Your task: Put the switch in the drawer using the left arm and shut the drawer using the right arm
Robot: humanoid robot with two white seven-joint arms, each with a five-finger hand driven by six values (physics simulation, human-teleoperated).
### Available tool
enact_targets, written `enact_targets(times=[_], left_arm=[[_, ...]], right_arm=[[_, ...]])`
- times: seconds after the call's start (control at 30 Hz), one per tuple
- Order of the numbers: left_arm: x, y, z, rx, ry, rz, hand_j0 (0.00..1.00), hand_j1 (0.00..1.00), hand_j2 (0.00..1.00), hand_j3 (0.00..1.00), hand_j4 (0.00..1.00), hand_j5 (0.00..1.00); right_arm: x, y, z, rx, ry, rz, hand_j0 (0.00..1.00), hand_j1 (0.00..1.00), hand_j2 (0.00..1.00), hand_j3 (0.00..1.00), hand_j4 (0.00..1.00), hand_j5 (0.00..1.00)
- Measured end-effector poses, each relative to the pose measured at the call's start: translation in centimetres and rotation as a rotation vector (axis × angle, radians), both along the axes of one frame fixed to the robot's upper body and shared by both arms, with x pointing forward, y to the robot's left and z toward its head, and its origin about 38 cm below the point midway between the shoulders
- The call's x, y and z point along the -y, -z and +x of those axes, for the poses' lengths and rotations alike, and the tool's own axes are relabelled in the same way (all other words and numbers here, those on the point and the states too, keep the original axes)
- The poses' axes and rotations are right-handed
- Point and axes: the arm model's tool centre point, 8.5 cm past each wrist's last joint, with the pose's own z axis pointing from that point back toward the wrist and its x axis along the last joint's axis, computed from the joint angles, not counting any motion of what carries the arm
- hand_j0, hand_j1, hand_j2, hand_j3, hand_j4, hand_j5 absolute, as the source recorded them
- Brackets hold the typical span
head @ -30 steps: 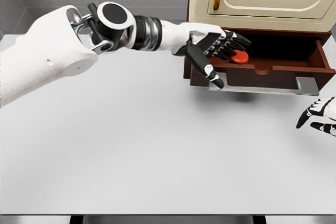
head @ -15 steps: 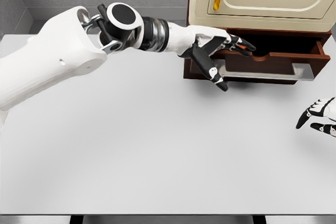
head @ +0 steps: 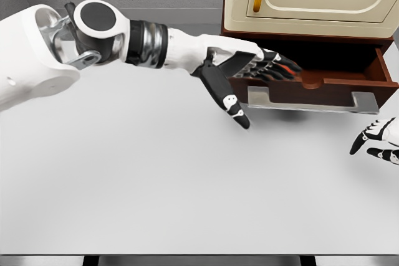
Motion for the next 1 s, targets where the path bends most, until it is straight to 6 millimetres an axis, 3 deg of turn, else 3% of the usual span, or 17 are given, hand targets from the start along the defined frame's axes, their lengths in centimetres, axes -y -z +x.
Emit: enact_targets(times=[0.17, 0.27, 0.4, 0.7, 1.0], left_arm=[[-0.6, -0.4, 1.4, -0.019, -0.029, -0.015, 1.0, 1.0, 1.0, 1.0, 1.0, 1.0], [-0.6, 0.5, 3.6, -0.035, -0.086, -0.009, 1.0, 1.0, 1.0, 1.0, 1.0, 1.0], [-0.2, 1.2, 4.9, -0.039, -0.117, -0.003, 1.0, 1.0, 1.0, 1.0, 1.0, 1.0], [1.1, 3.1, 5.7, -0.052, -0.13, 0.011, 1.0, 1.0, 1.0, 1.0, 1.0, 1.0], [2.1, 3.7, 5.8, -0.06, -0.123, 0.008, 1.0, 1.0, 1.0, 1.0, 1.0, 1.0]], right_arm=[[0.0, 0.0, 0.0, -0.002, 0.0, 0.0, 0.51, 0.51, 0.51, 0.51, 0.51, 0.51], [0.0, 0.0, 0.0, 0.0, 0.0, 0.0, 0.52, 0.52, 0.52, 0.52, 0.52, 0.52], [0.0, 0.0, 0.0, 0.0, 0.0, 0.0, 0.52, 0.52, 0.52, 0.52, 0.52, 0.52], [0.0, 0.0, 0.0, -0.001, -0.001, 0.0, 0.52, 0.52, 0.52, 0.52, 0.52, 0.52], [0.0, 0.0, 0.0, -0.002, -0.001, 0.0, 0.52, 0.52, 0.52, 0.52, 0.52, 0.52]])
